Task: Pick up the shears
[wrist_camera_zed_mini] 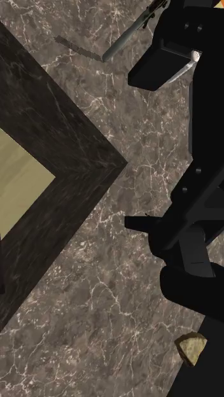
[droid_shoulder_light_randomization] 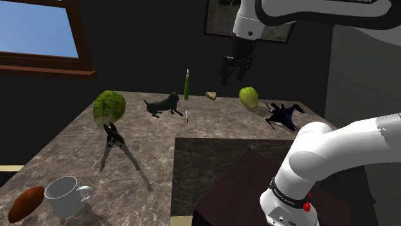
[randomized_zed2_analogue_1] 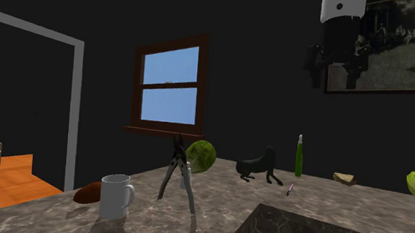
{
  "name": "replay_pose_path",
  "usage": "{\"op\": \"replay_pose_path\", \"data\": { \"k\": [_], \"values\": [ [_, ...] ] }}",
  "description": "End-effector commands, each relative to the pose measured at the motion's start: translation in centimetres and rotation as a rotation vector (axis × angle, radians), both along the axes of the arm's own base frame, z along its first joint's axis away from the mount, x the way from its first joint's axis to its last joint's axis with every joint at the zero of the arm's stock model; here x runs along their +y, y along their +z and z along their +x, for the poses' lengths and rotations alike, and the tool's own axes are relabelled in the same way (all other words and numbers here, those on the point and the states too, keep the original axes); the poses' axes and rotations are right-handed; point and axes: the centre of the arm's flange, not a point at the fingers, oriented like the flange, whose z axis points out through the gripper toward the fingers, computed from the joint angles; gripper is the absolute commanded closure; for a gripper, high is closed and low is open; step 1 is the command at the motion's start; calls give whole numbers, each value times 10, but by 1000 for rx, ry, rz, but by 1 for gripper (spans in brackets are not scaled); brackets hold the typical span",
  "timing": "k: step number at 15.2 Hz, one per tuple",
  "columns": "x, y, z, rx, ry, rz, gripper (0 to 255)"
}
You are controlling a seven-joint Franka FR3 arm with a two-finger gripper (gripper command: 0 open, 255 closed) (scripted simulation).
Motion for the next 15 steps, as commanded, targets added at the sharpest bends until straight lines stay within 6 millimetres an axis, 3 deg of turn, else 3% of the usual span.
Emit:
{"op": "replay_pose_path", "data": {
  "k": [1, 15],
  "values": [
    [0, 0, 0, 0, 0, 0, 0],
    [105, -96, 84, -157, 200, 45, 0]
  ]
}}
